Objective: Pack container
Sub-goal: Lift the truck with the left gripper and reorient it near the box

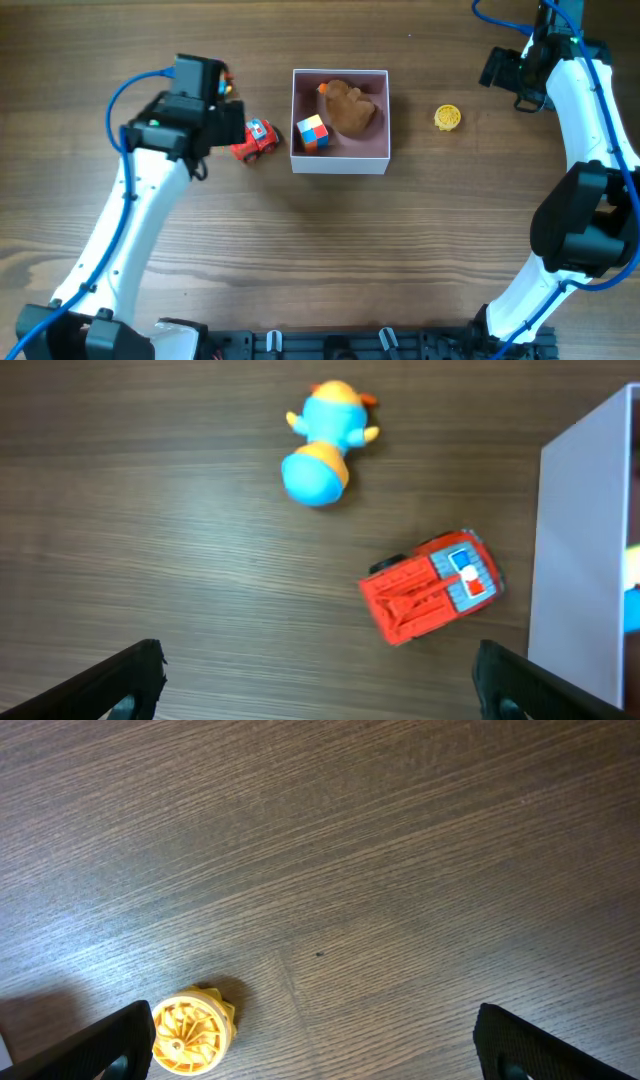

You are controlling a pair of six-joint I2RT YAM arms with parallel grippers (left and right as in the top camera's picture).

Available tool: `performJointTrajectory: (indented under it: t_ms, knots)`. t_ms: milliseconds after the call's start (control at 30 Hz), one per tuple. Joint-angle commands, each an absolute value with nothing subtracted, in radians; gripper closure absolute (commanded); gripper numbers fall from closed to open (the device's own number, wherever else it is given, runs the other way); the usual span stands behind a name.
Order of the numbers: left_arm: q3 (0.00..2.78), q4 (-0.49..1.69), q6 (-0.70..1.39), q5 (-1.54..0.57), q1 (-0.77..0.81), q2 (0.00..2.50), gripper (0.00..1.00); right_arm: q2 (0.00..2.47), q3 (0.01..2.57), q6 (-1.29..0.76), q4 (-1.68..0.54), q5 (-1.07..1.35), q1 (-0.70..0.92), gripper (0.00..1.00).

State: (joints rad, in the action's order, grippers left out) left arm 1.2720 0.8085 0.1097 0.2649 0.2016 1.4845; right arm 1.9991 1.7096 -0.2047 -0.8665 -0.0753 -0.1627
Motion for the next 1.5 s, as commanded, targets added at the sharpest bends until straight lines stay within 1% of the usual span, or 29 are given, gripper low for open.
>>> performJointTrajectory:
  t_ms: [0, 67, 100, 233, 267, 333, 433, 633, 733, 933, 1267, 1467]
  knots:
    - [1.279, 0.809, -0.053, -0.022, 0.149, 1.526, 0.00, 2.006, 1.706, -0.216, -0.866, -0.078, -0.159, 0.00]
    - [1.279, 0.795, -0.063, -0.041, 0.145, 1.567, 0.00, 2.006, 1.706, -0.216, -0.866, -0.078, -0.159, 0.00]
    - [1.279, 0.784, -0.103, -0.042, 0.146, 1.588, 0.00, 2.006, 1.706, -0.216, -0.866, -0.078, -0.159, 0.00]
    - [1.279, 0.726, -0.379, -0.006, 0.146, 1.677, 0.00, 2.006, 1.706, -0.216, -0.866, -0.078, -0.159, 0.00]
    - [1.279, 0.697, -0.418, 0.010, 0.146, 1.700, 0.00, 2.006, 1.706, -0.216, -0.866, -0.078, -0.159, 0.00]
    - [1.279, 0.638, -0.463, 0.012, 0.146, 1.739, 0.00, 2.006, 1.706, -0.216, -0.866, -0.078, -0.159, 0.00]
    - [1.279, 0.624, -0.560, 0.012, 0.146, 1.782, 0.00, 2.006, 1.706, -0.216, -0.866, -0.078, -0.159, 0.00]
    - [1.279, 0.625, -0.613, -0.001, 0.146, 1.801, 0.00, 2.006, 1.706, -0.216, -0.866, -0.078, -0.159, 0.00]
    - [1.279, 0.668, -0.753, -0.086, 0.146, 1.801, 0.01, 2.006, 1.706, -0.216, -0.866, -0.078, -0.159, 0.00]
    - [1.279, 0.720, -0.760, -0.128, 0.146, 1.817, 0.00, 2.006, 1.706, -0.216, -0.866, -0.078, -0.159, 0.00]
    - [1.279, 0.678, -0.759, -0.131, 0.146, 1.893, 0.00, 2.006, 1.706, -0.216, -0.866, -0.078, -0.159, 0.00]
    - [1.279, 0.653, -0.755, -0.146, 0.146, 1.898, 0.00, 2.006, 1.706, -0.216, -0.866, -0.078, -0.159, 0.00]
